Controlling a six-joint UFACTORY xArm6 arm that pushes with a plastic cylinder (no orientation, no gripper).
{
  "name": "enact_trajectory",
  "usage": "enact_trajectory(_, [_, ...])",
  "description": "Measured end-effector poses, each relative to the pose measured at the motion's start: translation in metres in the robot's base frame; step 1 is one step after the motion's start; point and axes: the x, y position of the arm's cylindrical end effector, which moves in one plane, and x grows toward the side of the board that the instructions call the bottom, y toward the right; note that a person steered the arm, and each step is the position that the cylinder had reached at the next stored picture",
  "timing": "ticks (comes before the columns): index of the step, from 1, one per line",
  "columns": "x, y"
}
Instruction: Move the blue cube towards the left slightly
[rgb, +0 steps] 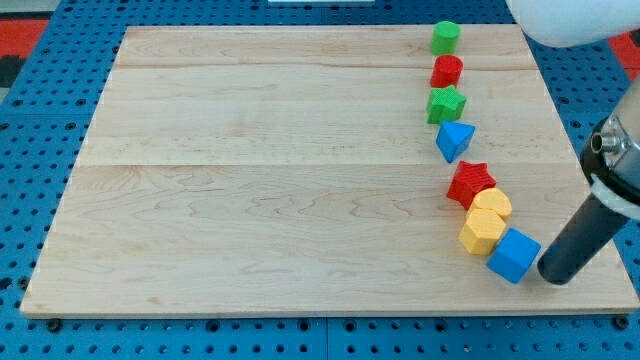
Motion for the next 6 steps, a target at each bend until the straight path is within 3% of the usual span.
enact_trajectory(1, [0.004,0.015])
enact_trajectory(2, [-0.028,0.045])
enact_trajectory(3, [-0.042,0.021])
enact_trajectory(6, [0.014,-0.03])
